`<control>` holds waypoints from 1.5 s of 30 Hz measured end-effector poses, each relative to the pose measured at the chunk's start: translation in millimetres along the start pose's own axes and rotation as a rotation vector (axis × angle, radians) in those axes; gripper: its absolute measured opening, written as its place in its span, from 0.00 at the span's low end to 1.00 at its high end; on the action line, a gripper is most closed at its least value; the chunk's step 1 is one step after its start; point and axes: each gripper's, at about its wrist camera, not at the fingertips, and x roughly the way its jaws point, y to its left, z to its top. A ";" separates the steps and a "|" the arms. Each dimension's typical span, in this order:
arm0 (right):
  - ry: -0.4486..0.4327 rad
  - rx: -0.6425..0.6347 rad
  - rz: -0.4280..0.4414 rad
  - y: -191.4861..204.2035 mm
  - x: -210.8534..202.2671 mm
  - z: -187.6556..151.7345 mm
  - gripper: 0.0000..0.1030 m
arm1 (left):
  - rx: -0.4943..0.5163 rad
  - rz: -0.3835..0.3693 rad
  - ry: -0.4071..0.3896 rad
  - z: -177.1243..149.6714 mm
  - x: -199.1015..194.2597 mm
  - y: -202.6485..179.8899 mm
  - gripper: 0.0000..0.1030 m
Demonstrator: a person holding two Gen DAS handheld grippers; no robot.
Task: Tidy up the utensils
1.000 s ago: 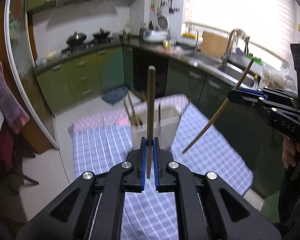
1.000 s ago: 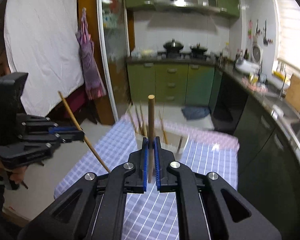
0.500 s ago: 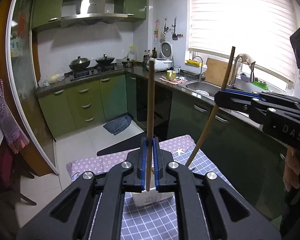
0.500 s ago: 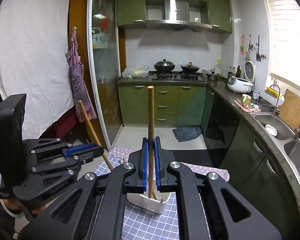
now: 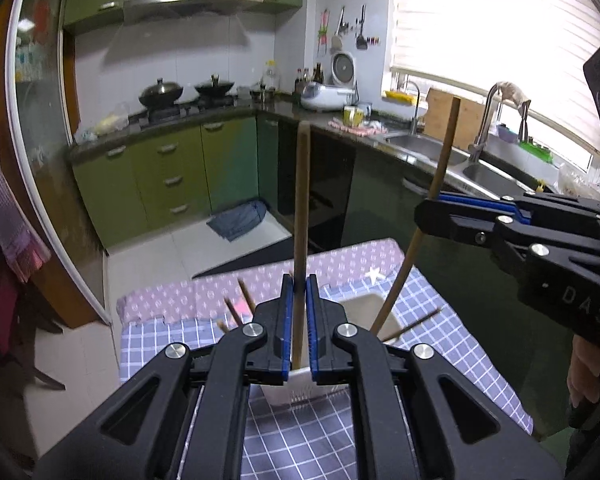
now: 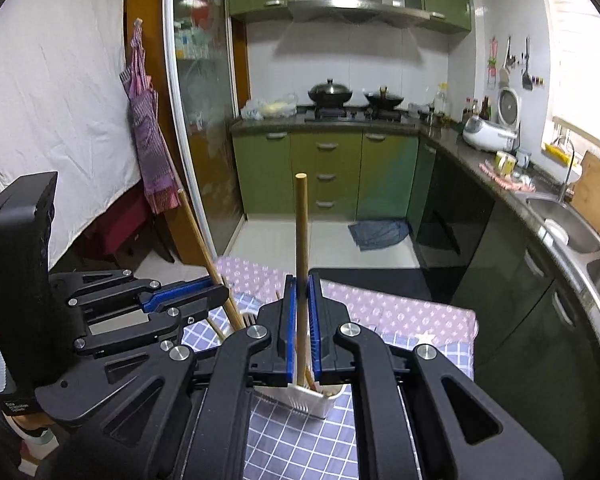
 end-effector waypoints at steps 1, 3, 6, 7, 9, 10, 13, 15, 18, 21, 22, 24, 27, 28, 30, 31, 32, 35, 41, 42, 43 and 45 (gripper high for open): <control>0.009 0.002 0.001 0.2 5.1 -3.2 0.07 | -0.001 0.001 0.006 -3.4 2.9 1.1 0.06; 0.024 0.002 -0.001 0.5 13.9 -9.7 0.07 | -0.006 -0.005 0.013 -9.4 7.2 1.7 0.12; 0.048 0.001 -0.002 -0.8 25.4 -18.1 0.07 | -0.014 -0.011 0.010 -15.5 8.5 3.8 0.32; 0.055 0.000 -0.002 -0.7 28.8 -20.7 0.07 | -0.011 -0.008 0.005 -17.2 7.7 4.2 0.34; 0.065 0.001 -0.002 -0.4 32.4 -25.5 0.07 | 0.008 0.007 -0.008 -20.8 3.8 0.8 0.34; 0.065 -0.002 -0.002 -0.2 32.1 -27.7 0.07 | 0.011 0.008 -0.013 -22.1 1.5 0.4 0.34; 0.057 -0.012 -0.006 3.1 28.8 -31.0 0.07 | 0.003 -0.003 -0.022 -22.9 -6.0 0.4 0.35; 0.046 -0.018 -0.004 5.1 22.4 -31.3 0.07 | -0.002 -0.006 -0.035 -26.0 -15.0 1.4 0.37; -0.007 -0.013 0.008 7.1 -3.0 -28.5 0.07 | -0.020 -0.022 -0.054 -29.8 -31.8 3.1 0.39; -0.081 -0.007 0.035 9.7 -45.5 -33.0 0.10 | -0.027 -0.019 -0.087 -38.6 -55.9 4.3 0.46; -0.108 -0.005 0.036 10.5 -60.3 -38.0 0.15 | -0.027 -0.013 -0.096 -42.8 -63.5 3.8 0.49; -0.160 0.003 0.039 10.8 -90.4 -54.7 0.24 | -0.039 -0.008 -0.119 -54.6 -81.2 3.2 0.60; -0.197 0.031 0.031 7.5 -122.1 -91.0 0.47 | -0.060 0.014 -0.147 -81.8 -105.3 4.8 0.73; -0.210 0.051 0.032 5.1 -131.0 -110.4 0.62 | -0.064 0.021 -0.152 -89.3 -110.6 5.6 0.76; -0.225 0.086 0.024 1.4 -142.9 -146.5 0.86 | -0.078 0.061 -0.167 -112.4 -124.1 7.2 0.85; -0.233 0.104 0.018 0.2 -147.4 -164.7 0.94 | -0.086 0.081 -0.177 -125.2 -131.6 8.0 0.87; -0.238 0.119 0.005 0.0 -152.0 -183.0 0.95 | -0.092 0.098 -0.185 -134.2 -137.7 8.5 0.88; -0.245 0.137 -0.026 3.3 -163.3 -219.6 0.95 | -0.134 0.128 -0.193 -162.9 -160.3 10.6 0.89; -0.320 0.123 -0.068 19.4 -211.9 -260.0 0.95 | -0.122 0.182 -0.237 -189.5 -207.6 -8.9 0.90; -0.328 0.123 -0.076 21.6 -218.0 -263.8 0.95 | -0.118 0.183 -0.247 -191.9 -214.6 -12.6 0.91; -0.330 0.126 -0.085 23.9 -223.8 -267.0 0.95 | -0.118 0.184 -0.257 -195.1 -221.4 -15.1 0.92; -0.329 0.119 -0.085 29.2 -231.6 -272.1 0.95 | -0.118 0.186 -0.271 -199.6 -231.1 -21.2 0.93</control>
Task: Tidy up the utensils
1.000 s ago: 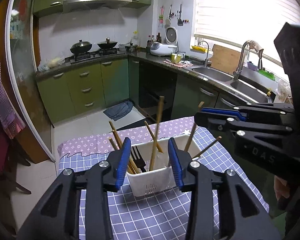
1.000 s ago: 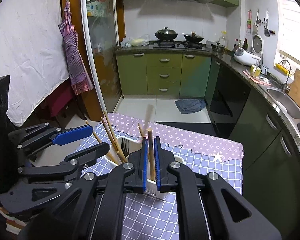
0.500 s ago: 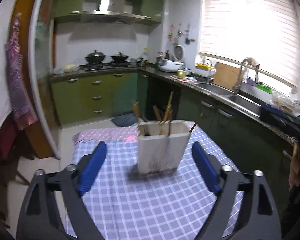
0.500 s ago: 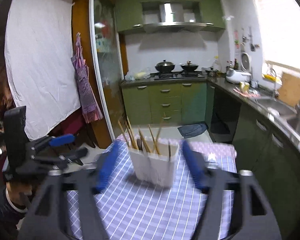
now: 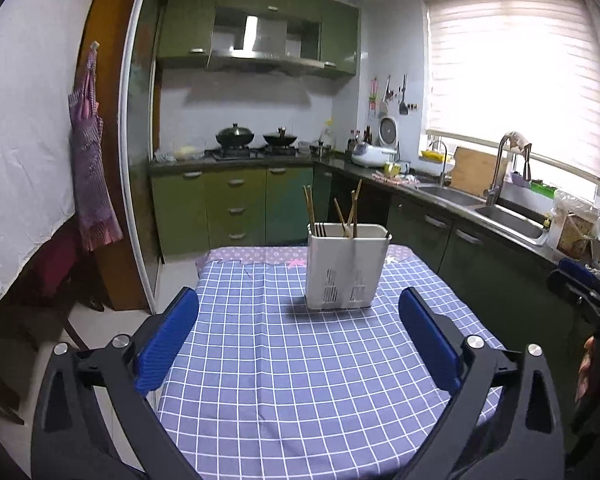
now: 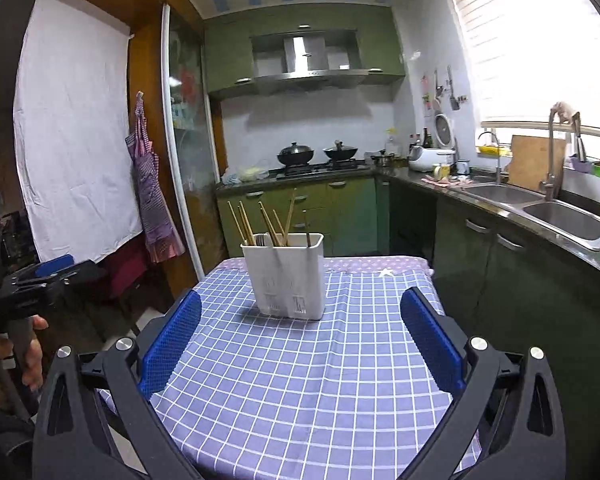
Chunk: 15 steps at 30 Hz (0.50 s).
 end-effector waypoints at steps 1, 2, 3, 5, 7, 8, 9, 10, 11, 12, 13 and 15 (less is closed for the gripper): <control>0.005 -0.006 -0.001 3.1 -3.0 -1.8 0.95 | 0.001 -0.002 0.002 0.2 -0.9 0.0 0.93; 0.010 -0.013 -0.003 4.4 -3.7 -2.0 0.95 | 0.000 -0.011 0.010 -1.2 -2.9 -0.3 0.93; 0.014 -0.029 -0.013 7.5 -6.9 -5.9 0.95 | -0.009 -0.017 0.018 -3.4 -4.1 1.0 0.93; 0.011 -0.043 -0.038 10.6 -11.4 -10.0 0.95 | -0.022 -0.026 0.033 -6.3 -3.1 3.0 0.93; 0.012 -0.043 -0.042 11.8 -12.0 -11.0 0.95 | -0.028 -0.026 0.053 -10.9 -3.1 4.3 0.93; 0.017 -0.040 -0.038 12.3 -14.1 -13.4 0.95 | -0.029 -0.018 0.060 -13.5 -3.9 4.3 0.93; 0.020 -0.042 -0.036 13.0 -12.7 -13.8 0.95 | -0.028 -0.014 0.064 -14.9 -3.3 3.1 0.93; 0.019 -0.044 -0.038 13.8 -14.5 -15.6 0.95 | -0.028 -0.009 0.070 -16.7 -2.8 2.8 0.93; 0.018 -0.047 -0.044 14.5 -15.3 -16.9 0.95 | -0.030 -0.005 0.077 -18.8 -3.8 3.2 0.93; 0.017 -0.051 -0.051 15.4 -16.1 -18.1 0.95 | -0.032 -0.003 0.079 -20.6 -4.6 3.4 0.93; 0.018 -0.057 -0.057 16.0 -15.5 -18.2 0.95 | -0.034 -0.001 0.082 -21.9 -5.8 3.6 0.93; 0.021 -0.066 -0.067 17.0 -15.2 -19.3 0.95 | -0.036 0.002 0.085 -24.2 -8.3 2.6 0.93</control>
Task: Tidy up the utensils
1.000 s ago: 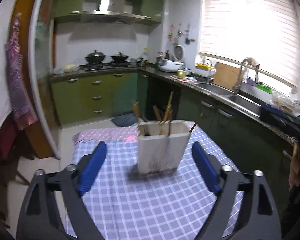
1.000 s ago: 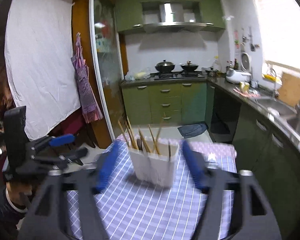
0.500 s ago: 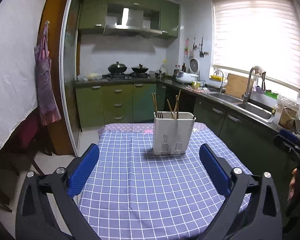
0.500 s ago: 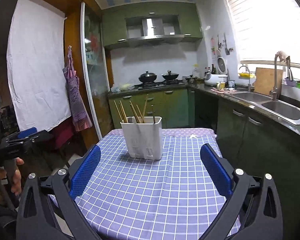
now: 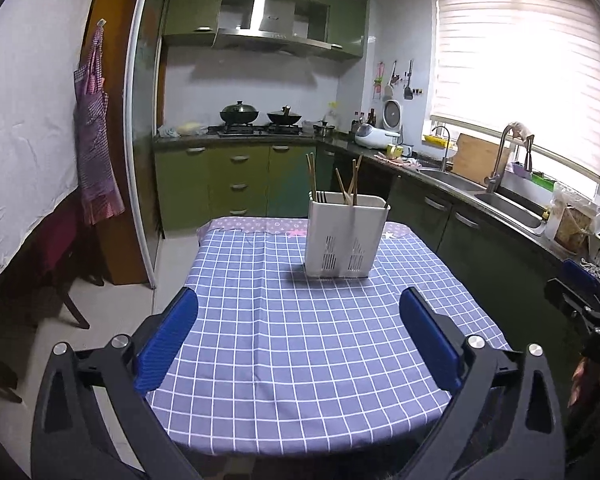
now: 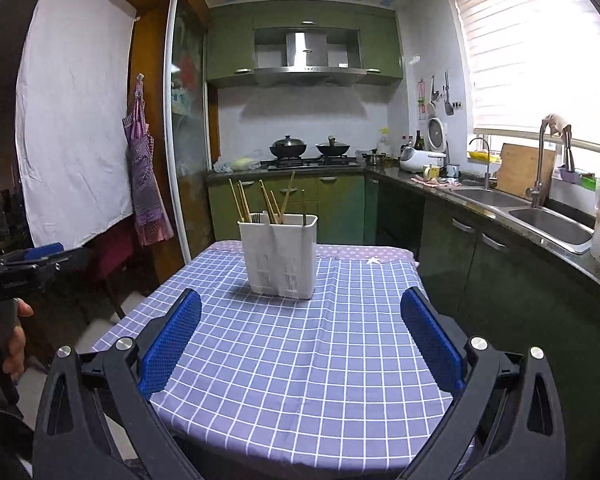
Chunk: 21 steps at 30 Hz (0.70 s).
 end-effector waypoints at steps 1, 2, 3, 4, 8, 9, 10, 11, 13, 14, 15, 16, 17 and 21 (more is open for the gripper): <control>0.000 -0.002 0.000 0.3 -0.1 -0.6 0.95 | 0.000 0.001 0.001 -1.0 -1.4 -0.1 0.93; 0.001 0.000 0.001 0.1 -0.3 -0.8 0.95 | 0.001 0.001 0.001 -1.6 -2.4 -0.3 0.93; 0.000 0.001 0.001 -0.4 -0.8 -0.3 0.95 | 0.003 0.000 0.000 -2.3 -4.0 -1.0 0.93; -0.001 0.000 -0.001 -0.4 -1.5 -0.1 0.95 | 0.005 0.000 -0.001 -2.9 -5.7 -1.8 0.93; -0.006 -0.004 -0.005 -0.7 -3.8 1.2 0.95 | 0.011 -0.008 -0.011 -4.2 -12.3 -3.4 0.93; -0.007 -0.005 -0.007 -0.6 -4.4 0.9 0.95 | 0.012 -0.010 -0.012 -4.8 -12.9 -4.1 0.93; -0.007 -0.005 -0.010 -0.8 -4.1 1.2 0.95 | 0.014 -0.011 -0.012 -4.5 -13.5 -4.3 0.93; -0.007 -0.004 -0.010 -0.7 -4.5 1.1 0.95 | 0.018 -0.014 -0.013 -5.2 -14.5 -5.1 0.93; -0.005 -0.003 -0.006 -0.6 -4.5 1.8 0.95 | 0.023 -0.017 -0.013 -6.1 -16.1 -6.2 0.93; -0.004 -0.004 -0.006 0.0 -4.2 1.9 0.95 | 0.026 -0.019 -0.013 -6.7 -16.9 -6.6 0.93; -0.005 -0.005 -0.007 0.5 -4.3 2.2 0.95 | 0.027 -0.020 -0.013 -6.9 -17.3 -6.0 0.93; -0.004 -0.005 -0.006 1.0 -4.2 2.2 0.95 | 0.027 -0.022 -0.014 -7.3 -17.9 -5.9 0.93; -0.004 -0.005 -0.004 0.7 -4.3 2.3 0.95 | 0.027 -0.022 -0.015 -7.6 -18.6 -5.4 0.93; -0.002 -0.010 0.001 3.2 -2.7 3.3 0.95 | 0.025 -0.019 -0.017 -8.2 -20.3 -5.1 0.93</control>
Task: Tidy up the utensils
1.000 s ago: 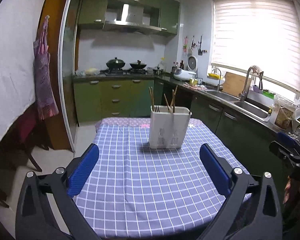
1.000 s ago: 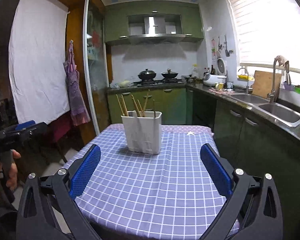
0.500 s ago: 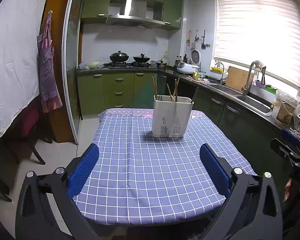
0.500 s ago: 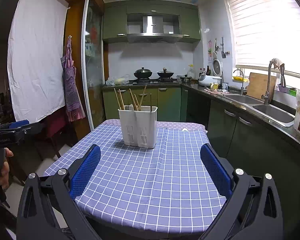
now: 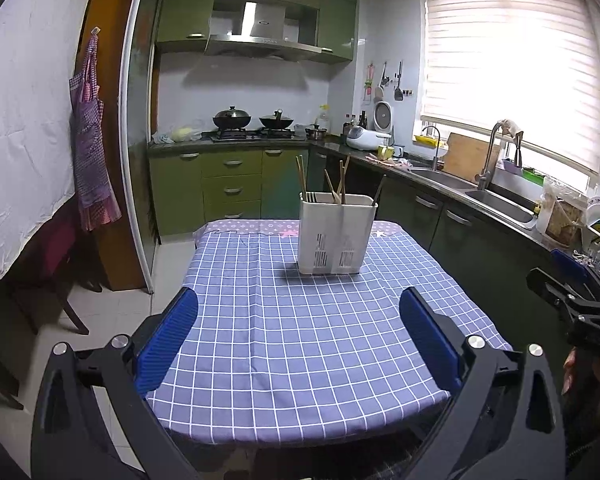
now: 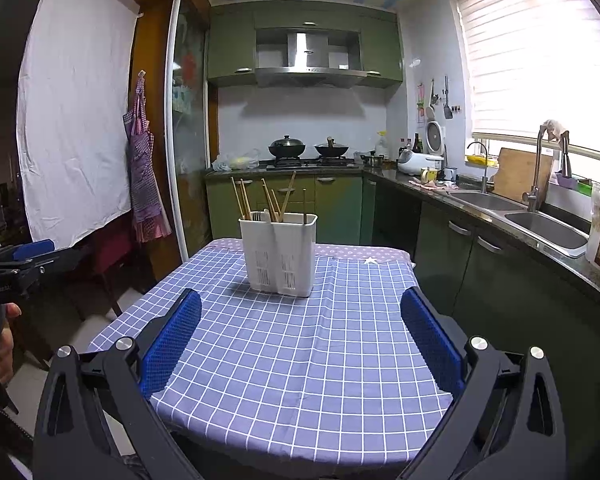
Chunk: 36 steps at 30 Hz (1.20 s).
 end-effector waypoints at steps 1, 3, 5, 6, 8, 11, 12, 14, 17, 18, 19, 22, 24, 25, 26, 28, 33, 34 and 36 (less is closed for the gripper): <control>0.000 0.001 0.003 0.2 0.4 0.1 0.95 | -0.001 0.001 0.000 -0.2 -0.6 0.2 0.93; 0.002 0.001 0.004 0.7 1.4 0.3 0.95 | 0.000 0.000 0.001 0.1 -1.4 0.0 0.93; 0.004 0.002 0.005 1.0 2.8 0.2 0.95 | 0.003 0.006 0.002 -0.1 -1.5 -0.6 0.93; 0.004 0.002 0.006 1.0 2.4 0.3 0.95 | 0.004 0.007 0.002 -0.1 -1.7 -1.2 0.93; 0.005 0.001 0.006 2.0 3.1 -0.2 0.95 | 0.005 0.007 0.001 -0.1 -1.5 -1.3 0.93; 0.005 0.001 0.006 2.0 3.0 -0.2 0.95 | 0.002 0.006 0.001 -0.3 -1.5 -1.2 0.93; 0.004 0.001 0.005 2.3 3.6 -0.2 0.95 | 0.002 0.006 0.001 -0.3 -1.4 -1.3 0.93; 0.005 0.001 0.005 2.8 4.3 -0.2 0.95 | 0.002 0.007 0.001 0.2 -0.8 -1.5 0.93; 0.005 0.001 0.005 2.9 4.2 -0.3 0.95 | 0.001 0.005 0.002 0.1 -1.0 -1.0 0.93; 0.006 0.001 0.006 2.8 4.0 -0.4 0.95 | 0.001 0.004 0.002 0.3 -1.2 -1.1 0.93; 0.007 0.001 0.007 3.0 4.5 -0.3 0.95 | 0.000 0.004 0.002 0.1 -1.0 -1.2 0.93; 0.006 0.000 0.010 4.1 5.4 -1.0 0.95 | 0.000 0.005 0.001 -0.4 -1.0 -1.0 0.93; 0.006 -0.001 0.010 4.0 5.4 -1.2 0.95 | -0.001 0.006 0.000 -0.7 -1.1 -1.1 0.93; 0.006 0.000 0.010 4.0 5.4 -1.1 0.95 | 0.000 0.010 0.000 -1.0 -1.1 -1.5 0.93; 0.007 0.000 0.010 4.3 5.9 -1.1 0.95 | 0.002 0.014 0.000 -1.3 -0.8 -2.1 0.93; 0.009 -0.001 0.009 4.3 6.3 -0.8 0.95 | 0.005 0.022 -0.001 -1.0 -0.9 -2.5 0.93; 0.012 -0.003 0.013 5.2 7.4 -0.8 0.95 | -0.005 0.009 0.002 -1.3 -1.1 -1.9 0.93; 0.012 -0.004 0.014 5.5 7.5 -0.9 0.95 | -0.007 0.011 0.000 -1.1 -1.4 -1.5 0.93; 0.012 -0.004 0.013 5.6 7.0 -1.5 0.95 | -0.010 0.019 -0.003 -1.0 -1.5 -0.8 0.93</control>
